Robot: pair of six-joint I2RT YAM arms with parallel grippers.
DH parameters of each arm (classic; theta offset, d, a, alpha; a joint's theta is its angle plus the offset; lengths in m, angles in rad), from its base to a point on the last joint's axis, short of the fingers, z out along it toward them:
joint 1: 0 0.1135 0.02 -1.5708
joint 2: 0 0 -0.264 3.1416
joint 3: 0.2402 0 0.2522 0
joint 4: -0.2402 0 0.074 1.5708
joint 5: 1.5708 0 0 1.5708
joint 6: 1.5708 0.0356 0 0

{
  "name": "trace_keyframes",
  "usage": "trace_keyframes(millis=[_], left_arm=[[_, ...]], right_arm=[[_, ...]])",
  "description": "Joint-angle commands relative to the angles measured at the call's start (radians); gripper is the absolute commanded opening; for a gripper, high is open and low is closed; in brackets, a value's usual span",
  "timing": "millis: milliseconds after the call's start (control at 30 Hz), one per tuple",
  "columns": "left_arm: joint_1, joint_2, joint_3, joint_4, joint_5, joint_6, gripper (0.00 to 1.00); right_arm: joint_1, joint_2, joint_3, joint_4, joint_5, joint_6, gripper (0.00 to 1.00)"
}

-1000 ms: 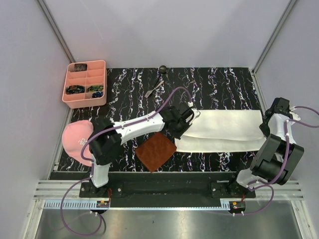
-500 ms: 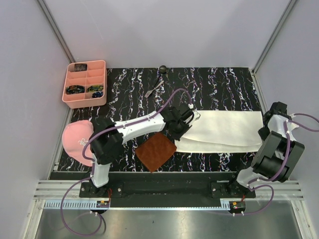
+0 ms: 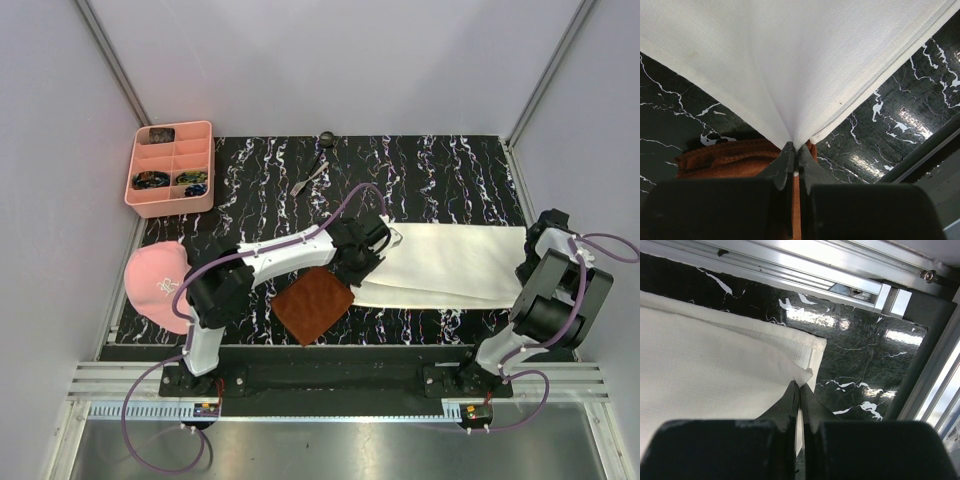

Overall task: Fold the napkin into a case and place the utensils inside
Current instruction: Fold and flatten the napkin at the corner of the board.

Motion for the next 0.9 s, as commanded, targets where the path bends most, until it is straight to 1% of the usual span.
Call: trace_keyframes(millis=[0,67,100,133,233,433,567,700,867], left_arm=[[-0.004,0.007,0.024,-0.003,0.029,0.011,0.0],[-0.004,0.007,0.022,-0.003,0.03,0.008,0.0],[-0.004,0.007,0.022,-0.003,0.032,0.006,0.0],[-0.004,0.005,0.022,-0.001,0.037,0.005,0.0],[-0.004,-0.002,0.024,-0.001,0.061,-0.002,0.0],[-0.007,-0.061,0.013,-0.007,0.038,-0.002,0.0],[-0.008,-0.078,-0.005,-0.006,0.063,-0.011,0.0],[-0.022,-0.058,-0.021,-0.007,0.061,-0.014,0.0],[-0.03,-0.03,-0.024,-0.009,0.08,-0.014,0.0]], right_arm=[[-0.011,0.021,0.008,-0.011,0.082,0.022,0.06],[-0.011,0.015,0.016,-0.026,0.113,0.029,0.06],[-0.011,0.009,0.022,-0.042,0.142,0.033,0.04],[-0.011,0.001,0.023,-0.046,0.14,0.034,0.0],[-0.011,-0.052,0.017,-0.047,0.159,0.026,0.0],[-0.01,-0.163,0.029,-0.048,0.137,0.01,0.0],[-0.01,-0.216,0.02,-0.065,0.172,0.01,0.0],[-0.01,-0.212,-0.015,-0.059,0.156,0.019,0.0],[-0.011,-0.146,-0.024,-0.086,0.173,0.048,0.0]])
